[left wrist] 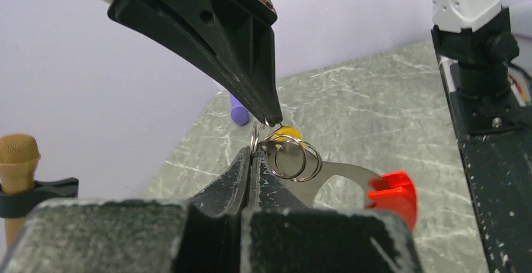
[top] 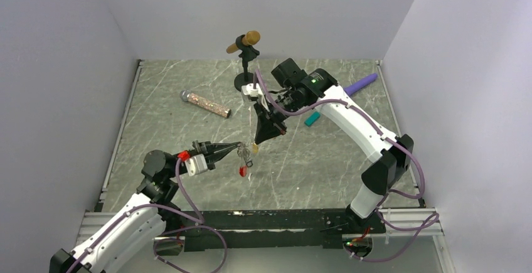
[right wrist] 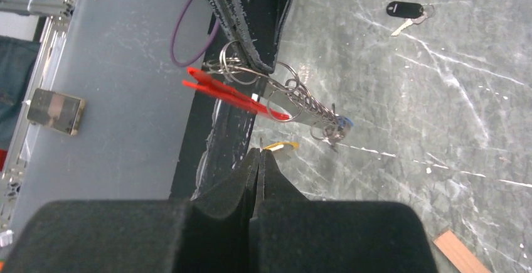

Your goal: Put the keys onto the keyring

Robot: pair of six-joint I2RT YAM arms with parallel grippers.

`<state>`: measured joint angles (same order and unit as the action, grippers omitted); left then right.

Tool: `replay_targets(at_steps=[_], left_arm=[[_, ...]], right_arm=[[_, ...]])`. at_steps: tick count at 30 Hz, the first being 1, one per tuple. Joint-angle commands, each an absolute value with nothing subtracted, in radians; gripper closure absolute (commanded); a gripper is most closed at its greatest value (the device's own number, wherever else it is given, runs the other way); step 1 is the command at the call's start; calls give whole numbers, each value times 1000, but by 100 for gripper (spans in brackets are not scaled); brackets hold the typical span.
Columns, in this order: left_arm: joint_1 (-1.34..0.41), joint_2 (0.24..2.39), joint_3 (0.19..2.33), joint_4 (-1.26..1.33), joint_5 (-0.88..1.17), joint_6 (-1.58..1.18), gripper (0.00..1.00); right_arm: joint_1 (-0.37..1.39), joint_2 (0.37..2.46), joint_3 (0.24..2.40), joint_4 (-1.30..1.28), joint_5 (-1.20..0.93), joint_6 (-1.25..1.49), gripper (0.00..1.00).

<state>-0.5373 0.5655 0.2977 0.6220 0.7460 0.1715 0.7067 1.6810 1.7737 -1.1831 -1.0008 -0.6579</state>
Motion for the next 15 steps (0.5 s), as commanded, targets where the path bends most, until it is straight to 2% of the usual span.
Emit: replay_targets(at_steps=[1, 7, 15], left_arm=[[-540, 572, 354, 570, 817, 391, 100], [-540, 612, 389, 549, 858, 427, 100], [-540, 633, 315, 758, 809, 279, 100]], right_arm=[[706, 1632, 1803, -1263, -1042, -782, 100], [707, 1601, 1784, -1257, -1043, -801, 100], [724, 1595, 1771, -1146, -1017, -694, 100]])
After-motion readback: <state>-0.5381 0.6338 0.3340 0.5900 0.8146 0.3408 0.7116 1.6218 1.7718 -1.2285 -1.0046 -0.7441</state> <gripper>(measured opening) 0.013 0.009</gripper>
